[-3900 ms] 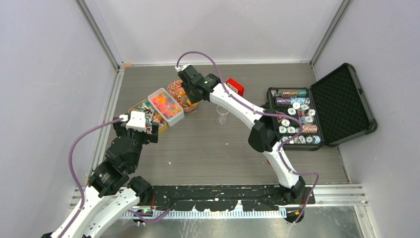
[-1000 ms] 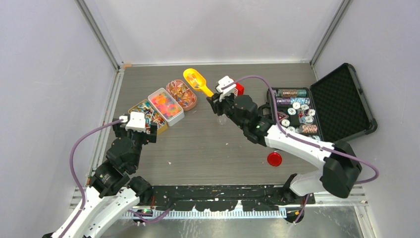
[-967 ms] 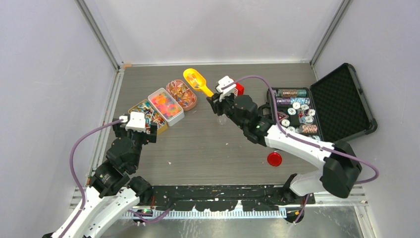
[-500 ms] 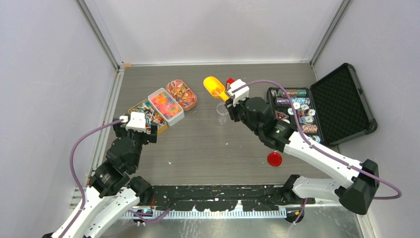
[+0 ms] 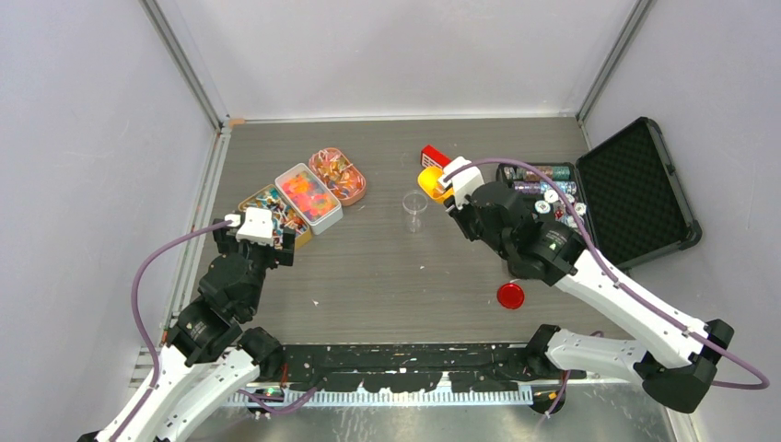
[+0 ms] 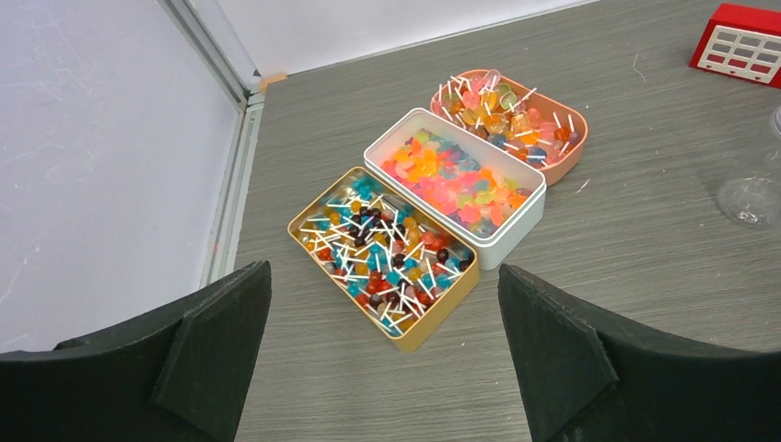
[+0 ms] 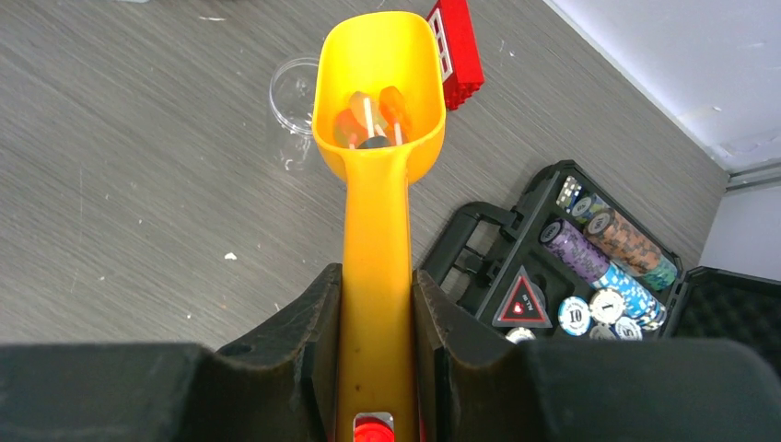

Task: Pack the candies
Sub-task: Place the fake candies in the packing bottle.

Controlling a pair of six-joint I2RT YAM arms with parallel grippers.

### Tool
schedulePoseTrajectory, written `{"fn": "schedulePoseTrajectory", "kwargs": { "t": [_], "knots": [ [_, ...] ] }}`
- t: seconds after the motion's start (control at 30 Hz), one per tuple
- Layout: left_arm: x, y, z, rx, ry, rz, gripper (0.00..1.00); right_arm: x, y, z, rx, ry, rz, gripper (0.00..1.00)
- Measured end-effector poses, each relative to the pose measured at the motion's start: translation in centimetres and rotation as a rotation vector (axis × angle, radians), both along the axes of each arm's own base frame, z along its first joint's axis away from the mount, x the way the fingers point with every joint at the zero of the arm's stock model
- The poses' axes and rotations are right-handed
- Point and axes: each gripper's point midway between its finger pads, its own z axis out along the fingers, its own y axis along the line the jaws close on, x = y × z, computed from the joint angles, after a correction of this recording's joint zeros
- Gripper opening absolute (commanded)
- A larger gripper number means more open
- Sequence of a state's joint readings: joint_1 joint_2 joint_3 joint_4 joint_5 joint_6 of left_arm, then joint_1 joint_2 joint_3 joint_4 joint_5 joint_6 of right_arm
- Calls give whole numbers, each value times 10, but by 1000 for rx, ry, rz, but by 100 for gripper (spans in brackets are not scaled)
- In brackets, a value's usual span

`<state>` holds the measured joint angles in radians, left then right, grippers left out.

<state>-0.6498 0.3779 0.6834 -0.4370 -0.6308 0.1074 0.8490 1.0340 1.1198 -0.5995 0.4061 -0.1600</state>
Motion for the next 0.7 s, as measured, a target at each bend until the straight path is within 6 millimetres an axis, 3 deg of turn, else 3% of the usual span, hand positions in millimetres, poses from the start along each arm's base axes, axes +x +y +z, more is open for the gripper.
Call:
{"fn": "schedulePoseTrajectory", "kwargs": {
  "t": [0.23, 0.7],
  "knots": [
    [0, -1, 0, -1, -1, -3, 94, -9, -2, 6, -33, 29, 45, 0],
    [0, 0, 1, -3, -2, -3, 93, -12, 8, -23, -114, 132, 98, 0]
  ]
}}
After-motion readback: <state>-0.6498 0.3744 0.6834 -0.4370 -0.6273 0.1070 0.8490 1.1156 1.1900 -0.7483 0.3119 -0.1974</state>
